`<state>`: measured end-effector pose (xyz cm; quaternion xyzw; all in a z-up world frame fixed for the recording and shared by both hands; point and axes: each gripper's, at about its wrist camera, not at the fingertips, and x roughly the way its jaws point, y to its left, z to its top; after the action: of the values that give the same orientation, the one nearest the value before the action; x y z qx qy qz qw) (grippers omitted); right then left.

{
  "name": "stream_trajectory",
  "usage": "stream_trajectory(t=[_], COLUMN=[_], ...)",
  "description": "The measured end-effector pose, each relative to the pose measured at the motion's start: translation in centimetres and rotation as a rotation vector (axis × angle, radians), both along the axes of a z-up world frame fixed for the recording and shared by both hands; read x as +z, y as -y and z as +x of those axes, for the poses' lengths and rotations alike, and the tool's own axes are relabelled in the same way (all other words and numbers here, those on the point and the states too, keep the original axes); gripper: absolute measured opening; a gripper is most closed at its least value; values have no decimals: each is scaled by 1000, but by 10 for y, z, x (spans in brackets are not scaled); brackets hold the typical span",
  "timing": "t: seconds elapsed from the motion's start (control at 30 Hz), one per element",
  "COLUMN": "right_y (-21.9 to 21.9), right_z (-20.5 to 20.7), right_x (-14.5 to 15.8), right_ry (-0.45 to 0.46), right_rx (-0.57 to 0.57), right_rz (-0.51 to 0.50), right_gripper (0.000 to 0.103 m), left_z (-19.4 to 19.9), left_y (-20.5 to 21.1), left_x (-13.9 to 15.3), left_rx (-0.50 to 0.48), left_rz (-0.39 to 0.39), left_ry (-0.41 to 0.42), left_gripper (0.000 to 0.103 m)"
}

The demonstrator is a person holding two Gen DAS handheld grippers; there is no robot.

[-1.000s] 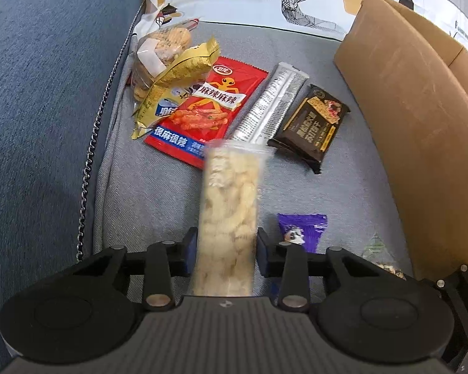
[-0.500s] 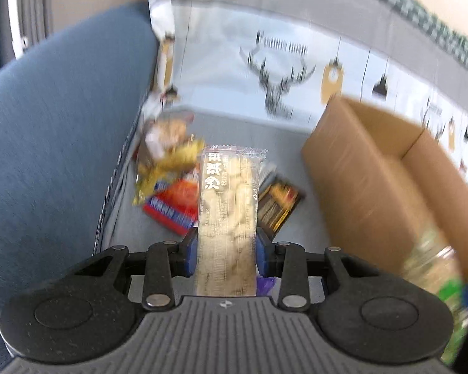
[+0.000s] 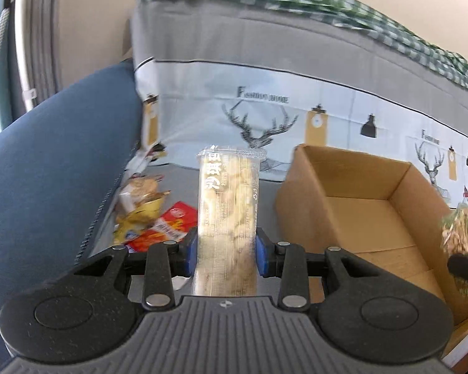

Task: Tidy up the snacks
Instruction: 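Carry both snacks over the cardboard box and open both grippers, then grasp the purple candy bar with right gripper while left gripper moves to the yellow snack stick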

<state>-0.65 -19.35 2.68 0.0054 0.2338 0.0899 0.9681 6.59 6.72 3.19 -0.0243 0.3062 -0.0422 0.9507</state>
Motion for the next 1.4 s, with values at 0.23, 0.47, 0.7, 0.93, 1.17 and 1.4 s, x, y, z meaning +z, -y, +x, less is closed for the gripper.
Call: stream_trajectory(t=[0.23,0.47,0.7,0.93,1.17,1.4], right_y=[38,56,72,72,70,59], right_z=[-2,-15,-20,-13,-8,-5], right_x=[-7,-13,-12,-13,-15,-18], right_ry=[2,6,41,22,-5,-8], right_rx=[-78,-119,-197,-231,-244,-250], right_rz=[0,-37,-28,-8,4,-23], right_gripper=[81,81,81,95,95,92], left_z=[4,0,-16,-22,-16,-20], left_y=[48,83,119,139,127,120], left_x=[1,6,7,1,-3,-6], left_rx=[-71,-175,-374,-501,-438,-426], left_rz=[7,-67,-160,-166,-186,-161], left_ry=[44,121,175,151,142,176], left_gripper=[39,39,39,72,70,57])
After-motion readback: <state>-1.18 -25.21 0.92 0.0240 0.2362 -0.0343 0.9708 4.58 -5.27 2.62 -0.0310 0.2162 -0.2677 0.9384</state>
